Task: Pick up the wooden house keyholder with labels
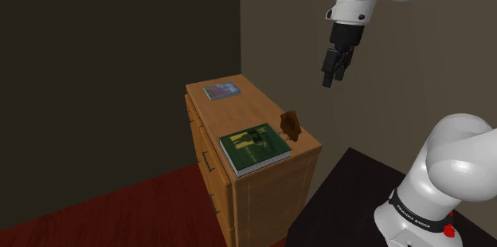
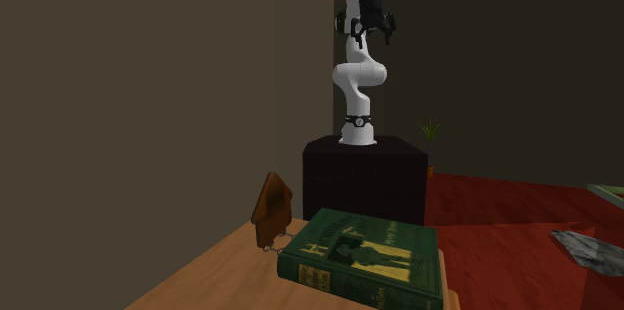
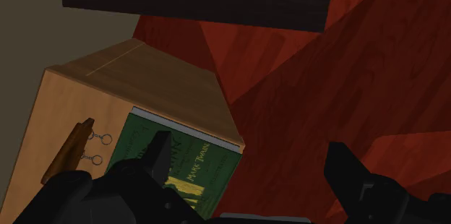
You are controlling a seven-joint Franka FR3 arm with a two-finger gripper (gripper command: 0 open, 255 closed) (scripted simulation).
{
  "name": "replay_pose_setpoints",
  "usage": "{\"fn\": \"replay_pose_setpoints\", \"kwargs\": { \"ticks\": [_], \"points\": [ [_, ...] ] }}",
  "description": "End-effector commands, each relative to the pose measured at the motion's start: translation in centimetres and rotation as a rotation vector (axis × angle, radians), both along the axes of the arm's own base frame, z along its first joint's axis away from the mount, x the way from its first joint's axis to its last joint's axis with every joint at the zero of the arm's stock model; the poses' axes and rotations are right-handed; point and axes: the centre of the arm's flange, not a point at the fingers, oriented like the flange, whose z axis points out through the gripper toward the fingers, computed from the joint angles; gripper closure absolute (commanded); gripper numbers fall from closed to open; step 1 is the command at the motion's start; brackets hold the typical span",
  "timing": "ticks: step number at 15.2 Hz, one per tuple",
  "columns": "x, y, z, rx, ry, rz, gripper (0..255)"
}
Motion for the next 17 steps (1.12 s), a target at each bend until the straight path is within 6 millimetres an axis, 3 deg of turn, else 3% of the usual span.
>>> {"fn": "replay_pose_setpoints", "kwargs": {
  "ticks": [1, 17],
  "points": [
    [0.0, 0.0, 0.0, 0.000, 0.000, 0.000, 0],
    [15.9, -10.6, -12.2, -0.005, 0.151, -0.121, 0]
  ]
}}
